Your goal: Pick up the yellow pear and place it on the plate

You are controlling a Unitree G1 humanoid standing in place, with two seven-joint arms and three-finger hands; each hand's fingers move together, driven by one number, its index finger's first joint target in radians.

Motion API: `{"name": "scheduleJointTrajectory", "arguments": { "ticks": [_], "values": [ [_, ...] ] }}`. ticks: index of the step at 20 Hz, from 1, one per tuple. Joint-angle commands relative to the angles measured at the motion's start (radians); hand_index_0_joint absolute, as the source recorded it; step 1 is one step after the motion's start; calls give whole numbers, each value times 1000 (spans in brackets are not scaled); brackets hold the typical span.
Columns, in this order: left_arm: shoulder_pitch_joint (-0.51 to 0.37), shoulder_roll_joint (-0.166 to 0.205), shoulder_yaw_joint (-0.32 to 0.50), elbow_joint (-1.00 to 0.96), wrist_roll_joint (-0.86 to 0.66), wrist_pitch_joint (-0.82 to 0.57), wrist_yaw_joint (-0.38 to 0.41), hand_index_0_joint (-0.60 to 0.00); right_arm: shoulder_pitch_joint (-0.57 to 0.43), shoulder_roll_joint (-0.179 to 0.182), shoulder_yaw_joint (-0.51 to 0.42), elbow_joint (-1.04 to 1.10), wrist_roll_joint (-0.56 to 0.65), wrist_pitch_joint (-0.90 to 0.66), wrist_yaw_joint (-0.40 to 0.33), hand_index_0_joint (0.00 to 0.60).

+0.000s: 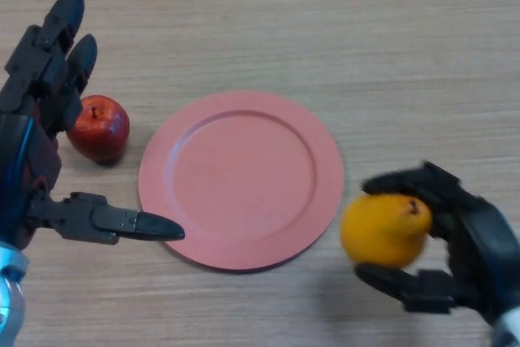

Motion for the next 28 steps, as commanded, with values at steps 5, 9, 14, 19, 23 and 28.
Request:
{"name": "scheduleJointTrajectory", "arguments": {
  "ticks": [5,9,14,19,23,28],
  "values": [
    [-15,25,78,-83,-43,-108,-3,0,-297,4,157,80,-56,-94,-165,600],
    [-3,26,105,-95,-71,-98,-13,0,-427,4,248,277,-78,-99,-319,600],
    [25,17,123,-88,-72,-165,-18,0,-576,4,365,519,-41,-79,-509,600],
    [29,15,133,-98,-71,-141,-20,0,-663,4,454,706,34,-67,-598,600],
    [33,9,146,-105,-81,-134,-10,0,-664,4,457,690,33,-69,-538,501],
    [48,5,147,-123,-86,-128,-11,0,-612,4,390,432,45,20,-428,0]
  ]
}}
